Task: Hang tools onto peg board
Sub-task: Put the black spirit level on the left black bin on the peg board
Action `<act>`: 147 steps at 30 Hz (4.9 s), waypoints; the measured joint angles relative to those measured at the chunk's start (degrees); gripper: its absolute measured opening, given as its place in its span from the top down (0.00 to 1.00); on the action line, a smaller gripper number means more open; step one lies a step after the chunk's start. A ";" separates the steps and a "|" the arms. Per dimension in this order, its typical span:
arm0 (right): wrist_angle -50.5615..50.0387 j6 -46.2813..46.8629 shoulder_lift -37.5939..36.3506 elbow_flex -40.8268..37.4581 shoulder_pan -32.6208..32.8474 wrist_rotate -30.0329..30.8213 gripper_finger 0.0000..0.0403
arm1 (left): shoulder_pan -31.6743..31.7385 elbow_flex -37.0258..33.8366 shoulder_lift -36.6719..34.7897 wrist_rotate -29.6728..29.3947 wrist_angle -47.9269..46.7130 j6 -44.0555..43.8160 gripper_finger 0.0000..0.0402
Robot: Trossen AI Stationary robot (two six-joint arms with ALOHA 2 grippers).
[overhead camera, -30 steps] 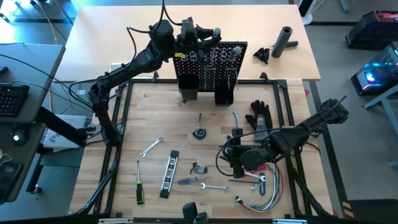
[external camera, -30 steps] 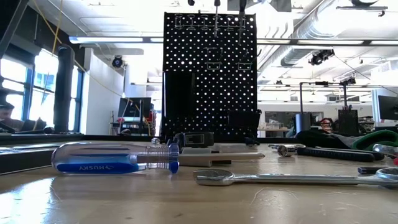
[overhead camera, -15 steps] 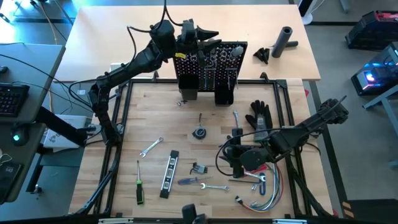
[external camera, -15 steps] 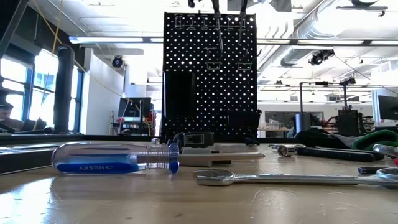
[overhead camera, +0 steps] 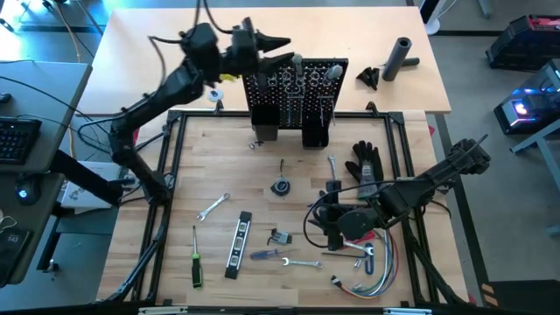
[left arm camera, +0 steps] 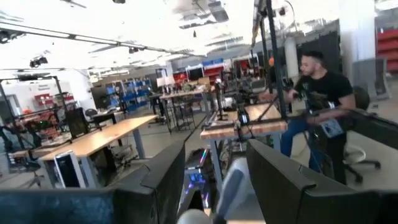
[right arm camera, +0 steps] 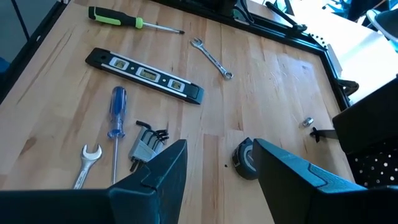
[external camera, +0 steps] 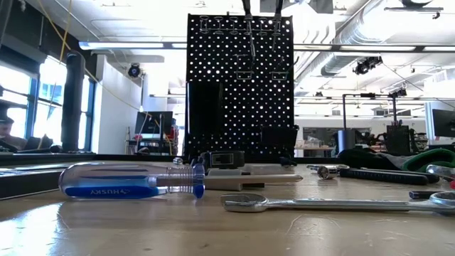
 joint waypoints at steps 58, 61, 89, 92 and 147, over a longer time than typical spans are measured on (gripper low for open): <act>2.40 -1.46 16.26 -0.03 -3.18 -20.40 0.55 | -47.05 -58.97 -13.07 -10.60 -25.13 -8.31 0.61; 2.44 -1.59 17.66 -0.03 -3.93 -21.70 0.55 | -47.30 -60.24 -13.07 -11.00 -22.12 -9.01 0.61; 4.69 -4.58 21.43 -0.03 -13.48 -24.88 0.55 | -47.23 -75.93 -13.07 -26.40 -3.37 -31.26 0.61; 4.72 -4.58 22.13 -0.03 -13.61 -25.60 0.55 | -47.32 -75.93 -13.07 -26.65 -3.19 -38.15 0.61; 10.35 -10.59 22.56 -0.03 -13.14 -25.73 0.55 | -46.20 -64.88 2.44 -36.39 -15.52 -42.69 0.46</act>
